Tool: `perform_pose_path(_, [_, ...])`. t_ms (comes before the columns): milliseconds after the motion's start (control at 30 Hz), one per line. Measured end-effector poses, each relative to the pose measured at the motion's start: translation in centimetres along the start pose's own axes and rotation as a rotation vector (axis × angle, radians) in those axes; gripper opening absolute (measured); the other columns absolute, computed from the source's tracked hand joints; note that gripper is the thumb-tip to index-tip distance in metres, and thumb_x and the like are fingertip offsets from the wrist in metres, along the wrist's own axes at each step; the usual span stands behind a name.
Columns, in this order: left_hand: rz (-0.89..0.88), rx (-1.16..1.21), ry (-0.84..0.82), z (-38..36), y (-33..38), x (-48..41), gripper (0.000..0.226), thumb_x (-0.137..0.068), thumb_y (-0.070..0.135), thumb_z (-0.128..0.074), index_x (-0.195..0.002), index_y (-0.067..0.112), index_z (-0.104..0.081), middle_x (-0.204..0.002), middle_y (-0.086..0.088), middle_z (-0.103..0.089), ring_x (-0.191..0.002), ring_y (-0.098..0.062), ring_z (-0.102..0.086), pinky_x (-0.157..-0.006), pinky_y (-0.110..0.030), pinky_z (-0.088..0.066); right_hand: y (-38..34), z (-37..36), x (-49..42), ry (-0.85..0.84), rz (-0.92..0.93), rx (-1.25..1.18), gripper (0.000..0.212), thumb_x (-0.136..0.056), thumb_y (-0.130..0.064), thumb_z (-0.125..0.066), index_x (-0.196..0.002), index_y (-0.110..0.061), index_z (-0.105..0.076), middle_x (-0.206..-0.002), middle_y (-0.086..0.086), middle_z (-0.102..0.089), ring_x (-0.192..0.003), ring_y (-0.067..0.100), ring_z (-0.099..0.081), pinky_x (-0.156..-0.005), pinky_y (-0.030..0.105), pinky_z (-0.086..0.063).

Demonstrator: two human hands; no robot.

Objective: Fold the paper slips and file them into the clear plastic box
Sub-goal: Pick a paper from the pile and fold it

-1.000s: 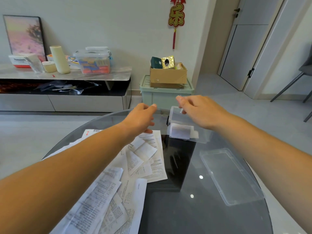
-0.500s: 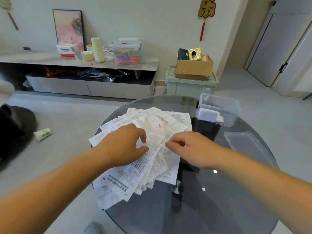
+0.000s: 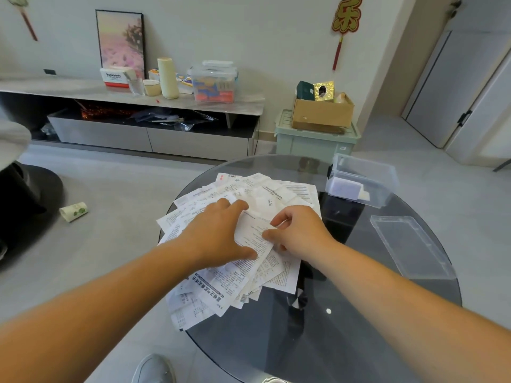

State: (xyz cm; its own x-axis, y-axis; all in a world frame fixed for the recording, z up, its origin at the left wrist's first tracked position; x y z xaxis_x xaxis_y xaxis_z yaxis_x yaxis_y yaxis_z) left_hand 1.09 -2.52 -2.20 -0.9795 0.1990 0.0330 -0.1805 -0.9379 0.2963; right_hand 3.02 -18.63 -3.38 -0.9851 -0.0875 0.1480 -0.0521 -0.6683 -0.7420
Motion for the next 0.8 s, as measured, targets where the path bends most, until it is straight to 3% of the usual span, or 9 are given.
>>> perform_pose_path(200, [-0.127, 0.106, 0.116, 1.1, 3.3, 0.5, 0.061, -0.087, 0.063, -0.061, -0.138, 0.035, -0.04, -0.14, 0.01, -0.048, -0.118, -0.011, -0.05, -0.101, -0.03, -0.047, 0.8, 4.6, 2.2, -0.061, -0.026, -0.083, 0.02, -0.079, -0.025, -0.085, -0.091, -0.018, -0.071, -0.078, -0.003, -0.075, -0.065, 0.007, -0.07, -0.054, 0.02, -0.048])
perform_pose_path(367, [-0.492, 0.073, 0.005, -0.6, 10.7, 2.9, 0.032, -0.098, 0.051, -0.051, -0.127, 0.038, -0.054, -0.137, 0.018, -0.049, -0.121, -0.003, -0.046, -0.107, -0.025, -0.04, 5.7, 9.6, 4.2, -0.097, -0.123, 0.015, 0.016, -0.079, -0.023, -0.085, -0.088, -0.016, -0.074, -0.072, -0.006, -0.075, -0.06, 0.006, -0.063, -0.05, 0.018, -0.044])
perform_pose_path(467, [-0.675, -0.001, -0.12, -2.9, 13.5, 3.9, 0.032, -0.099, 0.048, -0.051, -0.128, 0.036, -0.06, -0.139, 0.016, -0.051, -0.123, -0.002, -0.044, -0.108, -0.025, -0.037, 8.4, 10.4, 4.7, -0.068, -0.121, 0.128, 0.013, -0.081, -0.021, -0.084, -0.085, -0.015, -0.073, -0.07, -0.004, -0.073, -0.06, 0.008, -0.064, -0.053, 0.022, -0.051])
perform_pose_path(567, [-0.743, -0.072, -0.198, -5.0, 15.2, 4.1, 0.039, -0.098, 0.05, -0.052, -0.133, 0.034, -0.058, -0.144, 0.012, -0.049, -0.127, -0.006, -0.043, -0.109, -0.027, -0.035, 10.6, 11.0, 5.2, 0.0, -0.115, 0.202, 0.014, -0.081, -0.024, -0.083, -0.086, -0.02, -0.07, -0.081, -0.003, -0.074, -0.077, 0.018, -0.07, -0.072, 0.036, -0.06])
perform_pose_path(700, [-0.755, -0.161, -0.285, -7.1, 16.1, 3.9, 0.052, -0.095, 0.058, -0.053, -0.141, 0.035, -0.051, -0.153, 0.009, -0.039, -0.138, -0.011, -0.034, -0.114, -0.029, -0.029, 10.4, 12.8, 7.2, 0.153, 0.005, 0.297, 0.024, -0.087, -0.034, -0.076, -0.106, -0.031, -0.061, -0.101, -0.014, -0.062, -0.087, 0.006, -0.06, -0.066, 0.017, -0.044])
perform_pose_path(800, [-0.749, -0.157, -0.299, -7.5, 16.6, 3.6, 0.063, -0.09, 0.063, -0.057, -0.145, 0.033, -0.047, -0.153, 0.009, -0.038, -0.139, -0.011, -0.031, -0.116, -0.031, -0.029, 9.7, 12.2, 9.6, 0.064, 0.122, 0.321, 0.01, -0.091, -0.037, -0.07, -0.098, -0.035, -0.063, -0.105, -0.02, -0.062, -0.09, 0.001, -0.06, -0.071, 0.016, -0.046])
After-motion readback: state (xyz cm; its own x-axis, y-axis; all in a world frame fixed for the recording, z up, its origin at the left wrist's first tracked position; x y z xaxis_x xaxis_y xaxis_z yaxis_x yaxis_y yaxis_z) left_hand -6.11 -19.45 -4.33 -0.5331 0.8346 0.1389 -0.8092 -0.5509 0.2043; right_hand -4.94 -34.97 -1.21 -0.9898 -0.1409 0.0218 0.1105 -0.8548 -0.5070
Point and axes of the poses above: each hand's wrist, its own x-axis away from the middle knuckle, its own z-axis out of the back of the hand, y = z × x, the point moved 8 cm from there along -x, towards the middle knuckle
